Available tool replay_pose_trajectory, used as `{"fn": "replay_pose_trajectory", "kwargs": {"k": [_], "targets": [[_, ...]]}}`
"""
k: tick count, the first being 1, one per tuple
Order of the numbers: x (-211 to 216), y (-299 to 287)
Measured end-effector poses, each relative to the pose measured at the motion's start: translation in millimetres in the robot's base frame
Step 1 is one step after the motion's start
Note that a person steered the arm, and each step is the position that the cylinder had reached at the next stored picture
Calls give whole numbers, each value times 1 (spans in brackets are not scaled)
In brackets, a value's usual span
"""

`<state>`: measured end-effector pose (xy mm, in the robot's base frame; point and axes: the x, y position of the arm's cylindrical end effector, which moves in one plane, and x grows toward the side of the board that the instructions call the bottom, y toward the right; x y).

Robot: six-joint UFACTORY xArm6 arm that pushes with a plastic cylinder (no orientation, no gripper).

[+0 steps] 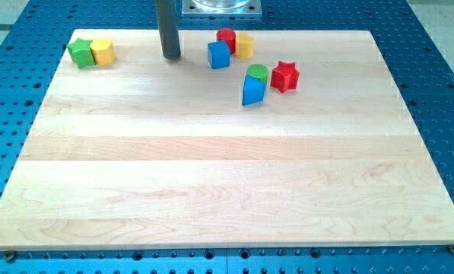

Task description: Place the arm at the right side of the red star

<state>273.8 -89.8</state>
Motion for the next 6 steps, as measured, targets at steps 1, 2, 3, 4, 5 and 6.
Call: {"fn": "replay_pose_trajectory", "kwargs": {"k": [1,2,3,4,5,6], "targets": [[-3,42],[-4,42],[41,20],[115,48],[134,150],[125,246]]}}
